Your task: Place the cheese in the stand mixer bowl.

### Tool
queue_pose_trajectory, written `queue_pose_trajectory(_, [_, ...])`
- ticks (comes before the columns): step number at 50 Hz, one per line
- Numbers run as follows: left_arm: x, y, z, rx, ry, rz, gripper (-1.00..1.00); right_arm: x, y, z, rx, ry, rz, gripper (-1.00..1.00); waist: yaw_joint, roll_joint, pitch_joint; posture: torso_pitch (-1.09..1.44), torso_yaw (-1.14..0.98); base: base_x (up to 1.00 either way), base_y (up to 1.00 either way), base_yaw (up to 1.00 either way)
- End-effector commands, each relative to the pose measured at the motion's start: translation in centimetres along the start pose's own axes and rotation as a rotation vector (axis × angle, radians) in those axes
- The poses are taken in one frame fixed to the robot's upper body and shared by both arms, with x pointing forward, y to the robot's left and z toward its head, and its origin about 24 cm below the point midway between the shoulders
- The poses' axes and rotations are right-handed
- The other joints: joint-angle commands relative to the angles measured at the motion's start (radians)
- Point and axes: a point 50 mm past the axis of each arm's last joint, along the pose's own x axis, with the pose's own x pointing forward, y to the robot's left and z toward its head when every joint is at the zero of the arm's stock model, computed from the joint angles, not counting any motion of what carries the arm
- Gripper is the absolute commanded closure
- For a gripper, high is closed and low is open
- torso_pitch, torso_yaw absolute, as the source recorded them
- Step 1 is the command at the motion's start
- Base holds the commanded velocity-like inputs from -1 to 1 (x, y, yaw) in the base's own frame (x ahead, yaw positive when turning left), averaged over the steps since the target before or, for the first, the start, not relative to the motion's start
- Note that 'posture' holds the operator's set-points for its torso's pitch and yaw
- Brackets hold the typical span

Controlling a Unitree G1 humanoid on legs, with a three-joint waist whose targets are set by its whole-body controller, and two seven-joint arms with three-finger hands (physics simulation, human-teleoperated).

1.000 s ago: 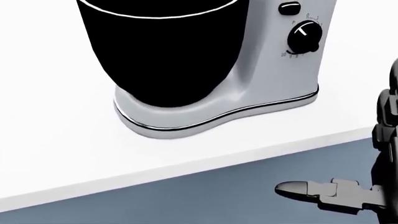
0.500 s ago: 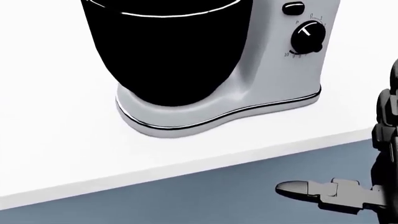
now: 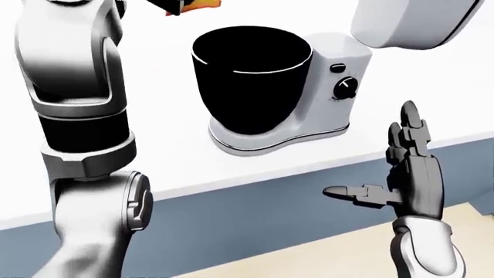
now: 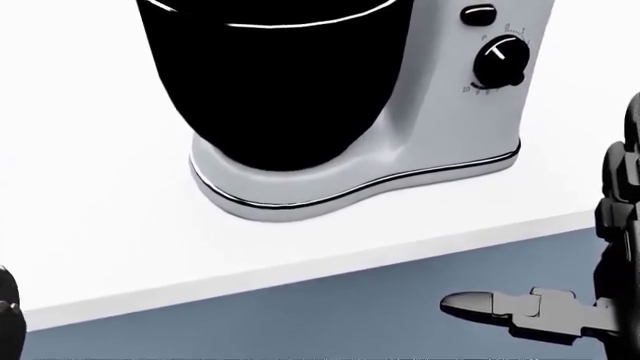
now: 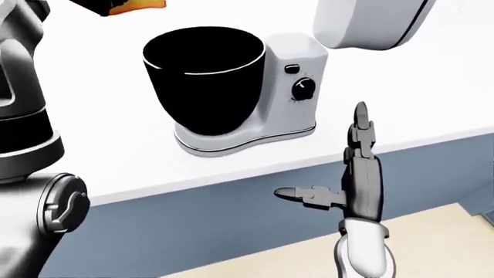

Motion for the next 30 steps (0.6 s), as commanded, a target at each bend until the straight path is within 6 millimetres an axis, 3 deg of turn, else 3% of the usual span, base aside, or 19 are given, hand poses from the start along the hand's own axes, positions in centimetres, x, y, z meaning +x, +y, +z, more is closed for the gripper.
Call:
queue_pose_trajectory(1, [-0.1,0.6,2.6,0.019,-0.104,0.03,1.0,-0.1,-0.2,1.3,0.001,-0.078,-0.011,-1.0,0.0,0.001,-0.025,0.0,0.0,0.0,0.0,0.0])
queue_pose_trajectory(14, [1.3,-1.5,4.9,-0.047,-0.123,-0.055,1.0,0.0,-0.2,1.2,0.006,-0.08,-0.01,-1.0,0.001,-0.007,-0.022,0.0,0.0,0.0,0.0,0.0])
queue_pose_trajectory(30, [3.0,-4.1,3.5,-0.065,-0.089,-0.128,1.0,-0.1,-0.2,1.2,0.013,-0.08,-0.009,-1.0,0.001,-0.01,-0.024,0.0,0.0,0.0,0.0,0.0])
